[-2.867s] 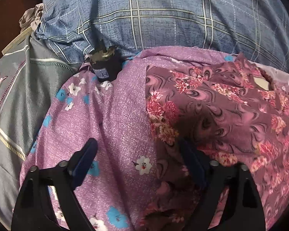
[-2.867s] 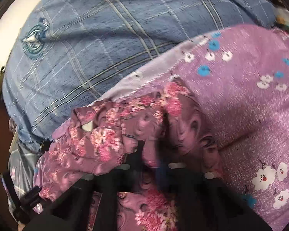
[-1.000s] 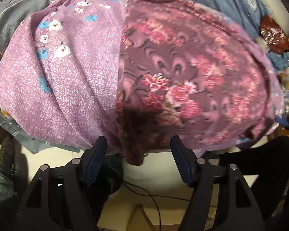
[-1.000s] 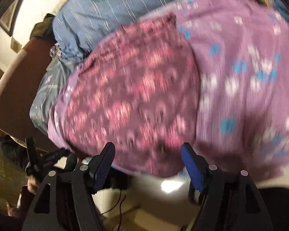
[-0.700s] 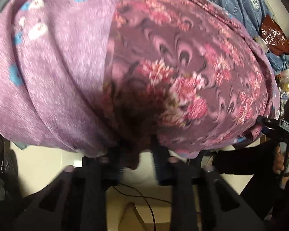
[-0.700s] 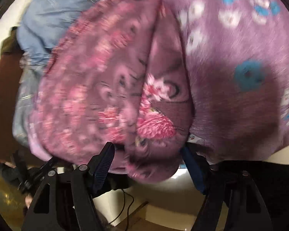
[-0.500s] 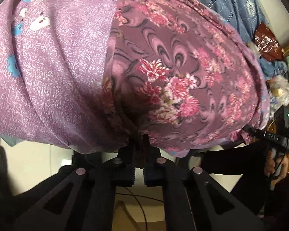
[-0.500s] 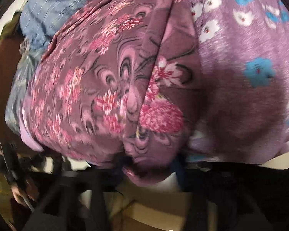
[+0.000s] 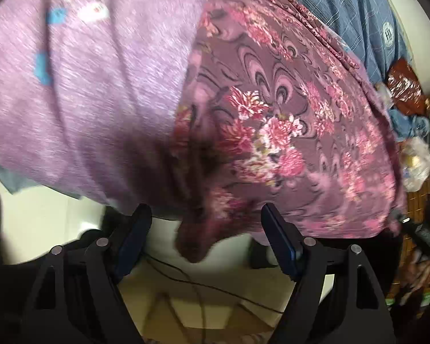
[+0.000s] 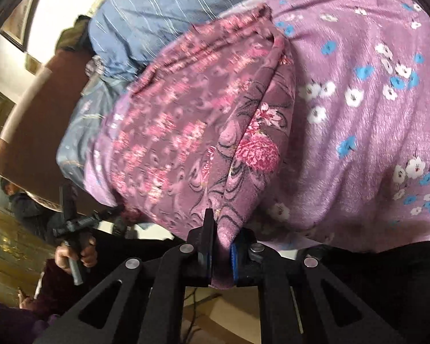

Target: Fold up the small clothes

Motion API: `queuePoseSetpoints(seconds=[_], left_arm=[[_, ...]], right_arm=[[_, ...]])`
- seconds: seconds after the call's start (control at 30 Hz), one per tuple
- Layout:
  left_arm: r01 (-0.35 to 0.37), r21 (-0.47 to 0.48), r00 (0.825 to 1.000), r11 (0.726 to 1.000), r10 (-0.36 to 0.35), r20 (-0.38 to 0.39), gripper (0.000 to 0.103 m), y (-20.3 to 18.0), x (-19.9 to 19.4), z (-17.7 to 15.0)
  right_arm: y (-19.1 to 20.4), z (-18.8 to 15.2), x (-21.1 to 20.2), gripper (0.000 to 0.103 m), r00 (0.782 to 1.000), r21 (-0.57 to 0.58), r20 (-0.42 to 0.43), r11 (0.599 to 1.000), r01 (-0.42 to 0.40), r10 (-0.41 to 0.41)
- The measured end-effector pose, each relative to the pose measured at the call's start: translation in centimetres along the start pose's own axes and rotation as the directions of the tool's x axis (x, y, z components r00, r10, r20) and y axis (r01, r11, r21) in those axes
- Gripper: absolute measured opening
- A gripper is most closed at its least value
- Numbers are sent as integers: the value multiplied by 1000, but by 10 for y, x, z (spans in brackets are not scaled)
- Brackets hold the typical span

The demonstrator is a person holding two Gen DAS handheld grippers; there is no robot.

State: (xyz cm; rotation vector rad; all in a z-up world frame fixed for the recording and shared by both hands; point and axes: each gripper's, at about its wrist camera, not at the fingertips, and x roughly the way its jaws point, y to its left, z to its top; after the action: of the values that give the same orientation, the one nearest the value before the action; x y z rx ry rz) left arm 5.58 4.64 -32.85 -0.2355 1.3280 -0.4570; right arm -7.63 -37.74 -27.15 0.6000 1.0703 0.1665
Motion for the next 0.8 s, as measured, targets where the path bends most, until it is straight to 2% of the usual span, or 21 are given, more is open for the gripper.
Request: queuePoseSetpoints(seconds=[0.07,0.1,0.13,0.17,0.23,0.4,0.53,0.67,0.73,0.8], left_arm=[[-39,12,999,999,39,-3,74,-2,8,1],[-72,15,997,997,72,-28,48,-1,16,1],[-74,7,995,997,75,-62,13,0,23,1],[-57,-15,993,998,55,-100,7,3,29,0],[-42,-17,995,999,41,-90,4,2,27,-1],[11,46,998,999,-8,-58,3,-10,-2,-8],[105,81,994,991,-103,-28,3,-18,-43,-10],[201,114,979,973,-204,17,3,-29,-91,7],[261,127,962,957,-269,49,3,-33,-115,20],[289,131,951,948,-300,74,3,-33,-132,35]], right_arm=[[-3,-1,11,8,1000,29,-24,1000,10,-9],[-5,-2,14,8,999,39,-29,999,14,-13],[-6,-3,15,8,999,45,-32,999,16,-15],[-6,-3,16,8,999,47,-31,999,17,-15],[-6,-3,11,8,1000,43,-23,999,12,-11],[-2,4,-14,8,1000,28,11,999,-28,28],[10,16,-39,8,996,-8,50,997,-76,76],[13,33,-56,8,979,1,97,983,-182,181],[10,44,-59,8,965,24,127,971,-236,231],[8,58,-60,8,955,40,150,964,-263,255]])
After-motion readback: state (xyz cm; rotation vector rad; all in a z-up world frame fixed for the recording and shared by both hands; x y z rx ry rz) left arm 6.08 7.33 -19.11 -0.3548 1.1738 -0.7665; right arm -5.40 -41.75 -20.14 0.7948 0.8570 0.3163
